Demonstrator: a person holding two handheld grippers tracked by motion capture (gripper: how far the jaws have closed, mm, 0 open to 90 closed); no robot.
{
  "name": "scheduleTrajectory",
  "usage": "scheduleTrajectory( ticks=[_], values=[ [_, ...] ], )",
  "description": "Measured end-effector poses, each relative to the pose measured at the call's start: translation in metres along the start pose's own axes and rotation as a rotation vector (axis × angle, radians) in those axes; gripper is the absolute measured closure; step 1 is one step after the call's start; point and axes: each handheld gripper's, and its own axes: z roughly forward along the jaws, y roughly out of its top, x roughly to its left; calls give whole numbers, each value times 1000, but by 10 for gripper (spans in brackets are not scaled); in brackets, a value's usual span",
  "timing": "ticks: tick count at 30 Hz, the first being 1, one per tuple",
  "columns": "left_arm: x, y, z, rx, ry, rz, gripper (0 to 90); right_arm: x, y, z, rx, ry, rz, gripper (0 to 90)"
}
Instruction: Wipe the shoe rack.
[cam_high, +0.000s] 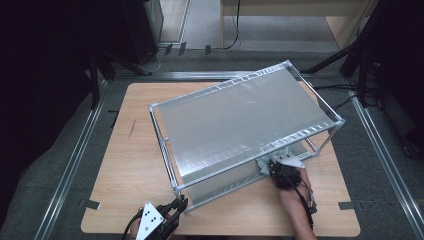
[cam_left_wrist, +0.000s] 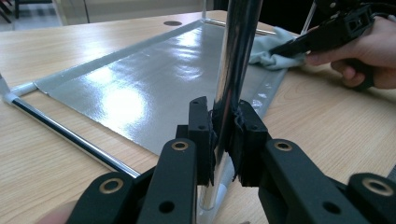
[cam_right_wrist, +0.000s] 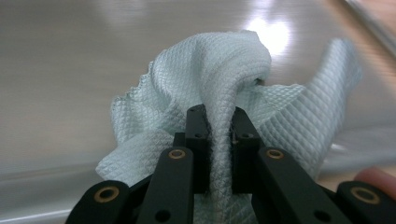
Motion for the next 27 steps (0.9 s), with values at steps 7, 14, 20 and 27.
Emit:
scheduleTrajectory(
  ticks=[7,14,20,27],
  values=[
    [0,0,0,0,6,6,804,50,-1,-4,-3,172,-89,816],
    [0,-1,0,0,3,7,803,133,-9,-18,-21,391,-230,806],
    [1,-1,-1,2,0,10,803,147,-9,-21,-13,474,-270,789],
    [1,-1,-1,5,-3,11,802,66,1,-8,9,254,-159,790]
  ],
)
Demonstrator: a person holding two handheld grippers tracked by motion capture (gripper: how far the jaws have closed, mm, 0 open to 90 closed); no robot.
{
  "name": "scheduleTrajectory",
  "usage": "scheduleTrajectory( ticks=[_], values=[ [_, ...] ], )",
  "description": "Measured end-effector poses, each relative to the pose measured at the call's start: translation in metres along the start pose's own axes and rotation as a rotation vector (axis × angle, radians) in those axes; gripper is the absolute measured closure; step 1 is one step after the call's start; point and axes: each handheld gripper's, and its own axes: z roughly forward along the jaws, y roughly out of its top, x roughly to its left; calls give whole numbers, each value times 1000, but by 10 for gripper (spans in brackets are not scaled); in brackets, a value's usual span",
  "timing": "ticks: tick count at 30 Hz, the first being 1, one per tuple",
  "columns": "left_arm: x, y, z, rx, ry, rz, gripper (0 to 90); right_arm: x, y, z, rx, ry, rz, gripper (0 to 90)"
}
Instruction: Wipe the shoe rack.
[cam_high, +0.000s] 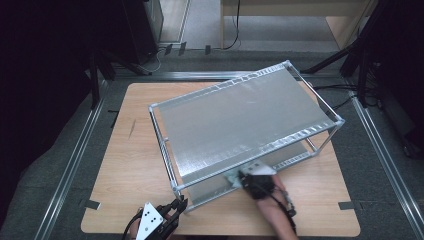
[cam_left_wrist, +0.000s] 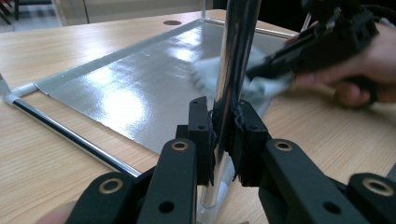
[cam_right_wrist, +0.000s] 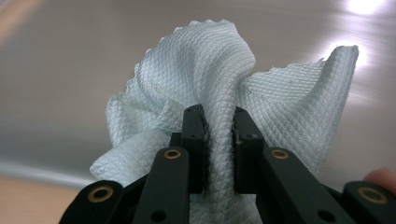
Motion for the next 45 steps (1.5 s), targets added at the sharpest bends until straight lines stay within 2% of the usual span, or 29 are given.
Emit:
scheduleTrajectory(
  ticks=[3,5,6,9,11,12,14,16,18,23,24,25,27,28,31,36,38,40,41,42,44,45],
  values=[
    [0,0,0,0,0,2,802,-48,-7,-10,-4,-107,103,791],
    [0,0,0,1,0,2,802,-77,-13,-18,-9,-183,144,790],
    [0,0,0,1,1,2,802,-93,-16,-23,-21,-219,183,787],
    [0,0,0,2,2,4,802,-119,-23,-31,-43,-286,260,777],
    [0,0,0,1,3,3,802,-128,-26,-35,-58,-299,293,779],
    [0,0,0,2,2,2,803,-128,-26,-35,-59,-304,295,781],
    [0,0,0,2,2,0,803,-122,-25,-32,-48,-338,267,800],
    [0,0,0,1,3,-3,803,-119,-24,-30,-43,-343,257,807],
    [0,0,0,-1,5,-10,804,-113,-21,-24,-42,-324,265,813],
    [0,-1,-2,-1,8,-9,804,-102,-18,-18,-33,-295,247,814],
    [0,-1,-1,-2,10,-10,804,-89,-16,-15,-32,-235,230,813],
    [0,-1,-1,-2,11,-10,803,-82,-15,-13,-31,-215,214,813],
    [-1,-1,-1,-3,10,-13,803,-60,-12,-8,-20,-179,154,813],
    [-1,-1,-1,-3,11,-14,802,-47,-9,-6,-19,-145,137,813],
    [-1,-1,-1,-5,12,-13,802,-6,-3,3,-21,-64,46,813],
    [0,-1,-1,-4,9,-14,802,62,1,9,-30,108,-66,810],
    [0,-1,-1,-4,7,-15,801,77,1,8,-33,151,-112,806],
    [0,-1,-1,-6,6,-14,800,86,2,8,-38,165,-147,795],
    [0,-1,-1,-5,6,-13,800,84,3,8,-36,163,-154,787],
    [1,-1,-1,-4,7,-11,799,80,3,8,-33,174,-141,783],
    [1,-1,-1,-3,12,-8,799,66,3,9,-27,150,-113,783],
    [1,-1,-1,-3,12,-8,798,66,3,9,-27,150,-113,783]
  ],
)
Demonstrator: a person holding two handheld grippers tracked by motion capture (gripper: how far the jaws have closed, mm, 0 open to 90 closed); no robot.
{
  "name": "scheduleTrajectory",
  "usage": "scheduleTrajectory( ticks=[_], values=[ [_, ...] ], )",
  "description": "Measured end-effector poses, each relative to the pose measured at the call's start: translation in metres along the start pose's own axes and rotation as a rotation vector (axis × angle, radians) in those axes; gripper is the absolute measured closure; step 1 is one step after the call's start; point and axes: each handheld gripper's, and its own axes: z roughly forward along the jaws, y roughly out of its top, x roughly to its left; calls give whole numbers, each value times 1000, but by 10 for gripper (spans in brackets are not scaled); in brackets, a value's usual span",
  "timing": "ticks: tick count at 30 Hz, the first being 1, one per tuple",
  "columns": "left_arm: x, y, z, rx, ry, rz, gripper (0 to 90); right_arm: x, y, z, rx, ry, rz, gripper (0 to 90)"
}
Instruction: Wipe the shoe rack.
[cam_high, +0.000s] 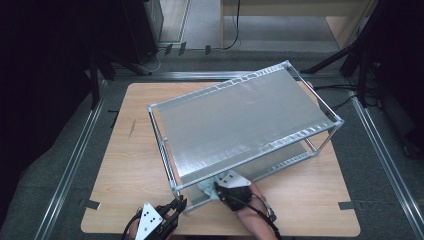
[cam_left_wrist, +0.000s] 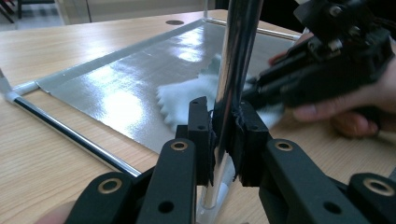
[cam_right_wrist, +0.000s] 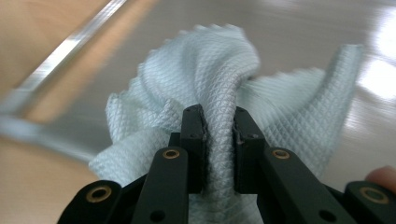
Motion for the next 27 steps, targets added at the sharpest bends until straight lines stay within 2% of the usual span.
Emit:
scheduleTrajectory(
  ticks=[1,2,4,6,9,11,12,13,14,15,18,19,21,22,25,27],
  values=[
    [0,0,0,1,0,-1,795,-21,-3,-4,6,-47,23,785],
    [0,0,0,1,0,-2,794,-33,-5,-7,8,-66,43,785],
    [0,0,0,2,1,0,795,-61,-11,-15,11,-140,83,785],
    [0,0,0,2,2,0,795,-90,-18,-25,10,-208,149,786],
    [1,0,0,2,8,-4,796,-130,-30,-44,7,-341,240,785],
    [3,0,0,1,13,-5,796,-153,-38,-58,-7,-446,312,786],
    [3,0,0,1,13,-5,796,-153,-38,-58,-7,-446,312,786],
    [3,0,0,0,13,-7,796,-163,-43,-65,-19,-481,363,786],
    [3,0,0,1,13,-6,796,-177,-51,-74,-50,-508,438,785],
    [3,0,0,1,14,-6,796,-179,-52,-75,-57,-499,446,786],
    [3,0,1,0,13,-11,798,-175,-51,-73,-50,-513,422,796],
    [3,0,1,1,9,-15,799,-169,-48,-69,-41,-507,396,793],
    [3,0,0,0,11,-17,799,-161,-45,-62,-34,-470,379,792],
    [4,0,0,0,14,-15,798,-157,-44,-59,-34,-472,371,792],
    [5,0,-1,-2,23,-20,798,-146,-39,-51,-30,-467,383,796],
    [5,0,-1,-1,25,-20,797,-138,-35,-46,-25,-429,370,797]
  ],
)
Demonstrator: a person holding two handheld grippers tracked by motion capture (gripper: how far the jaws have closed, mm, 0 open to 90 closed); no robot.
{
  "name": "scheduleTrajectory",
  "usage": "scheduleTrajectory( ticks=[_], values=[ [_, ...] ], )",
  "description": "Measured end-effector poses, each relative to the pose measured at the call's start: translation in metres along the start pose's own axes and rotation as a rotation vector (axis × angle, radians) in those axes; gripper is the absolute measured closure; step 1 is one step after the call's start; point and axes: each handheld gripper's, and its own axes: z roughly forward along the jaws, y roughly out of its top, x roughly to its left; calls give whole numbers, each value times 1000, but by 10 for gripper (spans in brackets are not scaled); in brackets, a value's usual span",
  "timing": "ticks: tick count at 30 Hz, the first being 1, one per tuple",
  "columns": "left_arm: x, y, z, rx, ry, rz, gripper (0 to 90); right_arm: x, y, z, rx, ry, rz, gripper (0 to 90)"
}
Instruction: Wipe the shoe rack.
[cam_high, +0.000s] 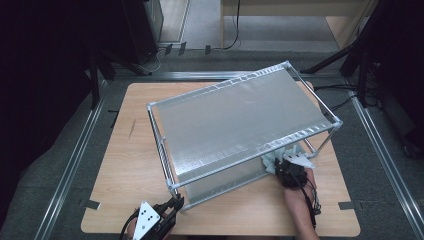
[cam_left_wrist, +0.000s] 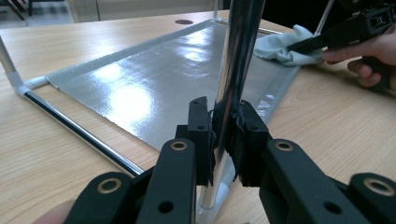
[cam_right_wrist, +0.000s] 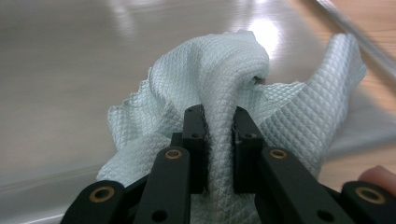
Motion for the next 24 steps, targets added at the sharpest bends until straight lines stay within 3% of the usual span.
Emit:
scheduleTrajectory(
  ticks=[2,4,7,9,11,15,17,20,24],
  values=[
    [-1,0,0,0,3,-2,798,14,-1,0,9,30,-37,797],
    [-1,0,0,-2,7,-3,799,32,-3,-1,17,93,-61,797],
    [-1,0,0,-3,7,-2,798,76,-8,-4,17,180,-172,797],
    [-1,-1,1,-3,8,-2,797,110,-14,-8,0,195,-267,798],
    [-1,-1,1,-2,8,-3,796,138,-19,-13,-4,259,-313,796],
    [-1,-1,0,-2,7,-3,796,171,-27,-25,-10,377,-406,774],
    [-1,-1,0,-1,7,-2,796,173,-27,-26,-15,390,-435,758],
    [-1,-1,0,-1,8,-2,795,158,-22,-22,3,358,-394,764],
    [-1,-1,0,0,10,-1,795,103,-9,-11,22,210,-310,772]
  ],
)
